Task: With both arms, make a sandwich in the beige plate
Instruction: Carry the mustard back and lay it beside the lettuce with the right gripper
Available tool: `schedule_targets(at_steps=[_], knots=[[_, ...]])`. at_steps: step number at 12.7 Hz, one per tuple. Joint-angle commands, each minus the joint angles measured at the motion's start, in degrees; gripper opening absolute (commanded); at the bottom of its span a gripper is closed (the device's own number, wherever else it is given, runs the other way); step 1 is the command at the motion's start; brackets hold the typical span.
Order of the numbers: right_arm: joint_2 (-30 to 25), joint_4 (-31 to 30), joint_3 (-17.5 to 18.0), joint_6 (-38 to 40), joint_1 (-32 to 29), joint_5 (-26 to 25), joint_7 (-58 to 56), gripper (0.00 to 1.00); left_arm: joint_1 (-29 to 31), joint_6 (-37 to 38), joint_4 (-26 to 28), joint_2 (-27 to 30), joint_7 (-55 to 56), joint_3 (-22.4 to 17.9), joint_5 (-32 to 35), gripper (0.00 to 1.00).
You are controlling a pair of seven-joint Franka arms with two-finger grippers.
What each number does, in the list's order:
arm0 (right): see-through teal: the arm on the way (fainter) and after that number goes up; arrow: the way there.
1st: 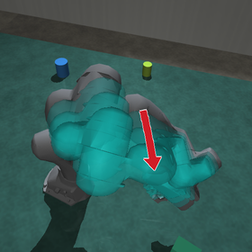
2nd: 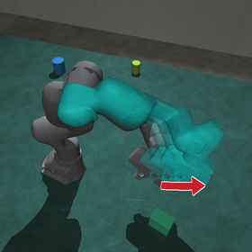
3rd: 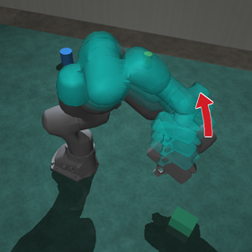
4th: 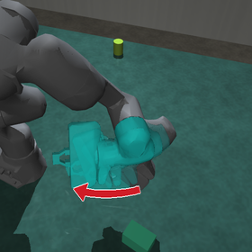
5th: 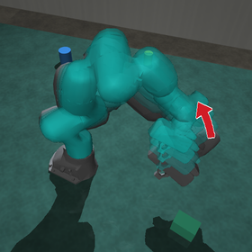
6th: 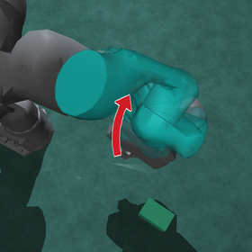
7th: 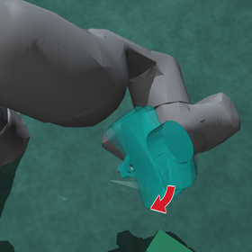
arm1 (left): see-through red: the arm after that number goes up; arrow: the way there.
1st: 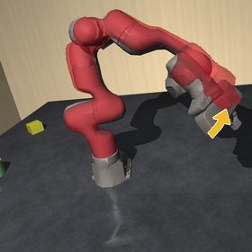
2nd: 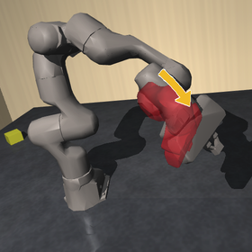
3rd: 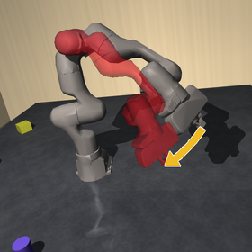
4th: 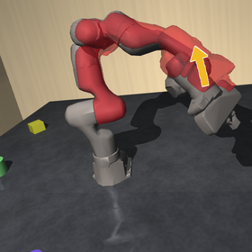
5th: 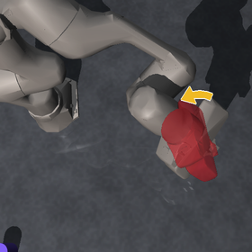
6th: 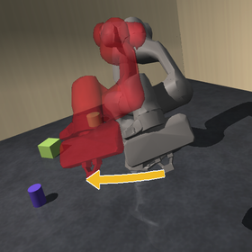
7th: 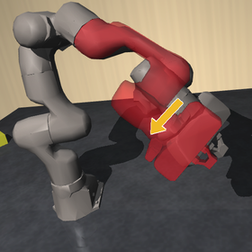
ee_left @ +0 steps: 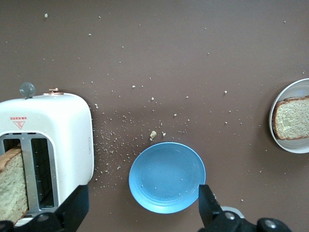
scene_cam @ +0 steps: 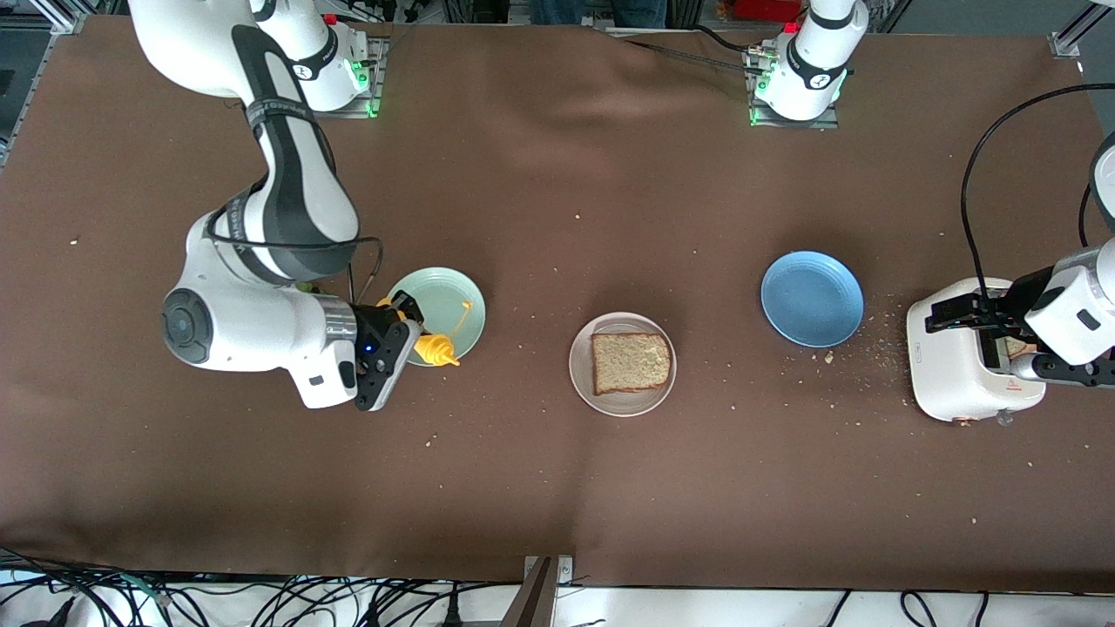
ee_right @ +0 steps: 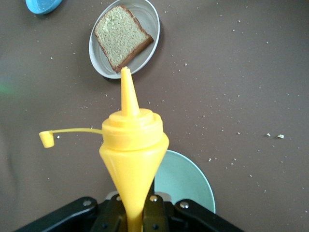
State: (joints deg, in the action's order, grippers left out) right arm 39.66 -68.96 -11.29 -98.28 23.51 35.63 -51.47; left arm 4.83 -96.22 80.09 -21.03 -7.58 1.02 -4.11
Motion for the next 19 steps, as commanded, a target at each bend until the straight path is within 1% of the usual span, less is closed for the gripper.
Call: schedule_targets(at_steps=[1,4,6,8,10,13,15,17,19], knots=[[-1.1,-4.6,1.1,0.7,-3.5,6.4,-9.5,0.0,-0.4,0.2,0.3,0.3,0.8,0.1,2.2,1.0],[-1.1,-9.4,1.2,0.9,-6.5,9.5,-27.0,0.0,-0.4,0.2,0.4,0.3,0.8,0.1,2.2,1.0],[-1.1,-11.9,1.2,4.8,-9.3,14.1,-39.3,0.0,-0.4,0.2,0.4,0.2,0.8,0.1,2.2,1.0],[-1.1,-14.3,1.2,6.6,-11.9,15.2,-50.1,0.0,-0.4,0.2,0.4,0.2,0.8,0.1,2.2,1.0],[-0.7,-17.8,1.2,10.1,-15.5,18.9,-61.8,0.0,-0.4,0.2,0.3,0.2,0.8,0.1,2.2,1.0],[2.3,-22.3,1.2,15.7,-20.5,25.1,-75.2,0.0,-0.5,0.2,0.4,0.2,0.8,0.1,2.2,1.0],[4.9,-23.0,1.3,18.2,-23.0,25.6,-81.9,0.0,-0.5,0.2,0.3,0.2,0.8,0.1,2.2,1.0],[8.9,-23.0,1.3,20.6,-24.2,29.5,-88.2,0.0,-0.5,0.2,0.4,0.2,0.8,0.1,2.2,1.0],[12.3,-22.9,1.3,22.9,-24.6,33.1,-90.6,0.0,-0.5,0.2,0.3,0.2,0.8,0.2,2.2,1.0]])
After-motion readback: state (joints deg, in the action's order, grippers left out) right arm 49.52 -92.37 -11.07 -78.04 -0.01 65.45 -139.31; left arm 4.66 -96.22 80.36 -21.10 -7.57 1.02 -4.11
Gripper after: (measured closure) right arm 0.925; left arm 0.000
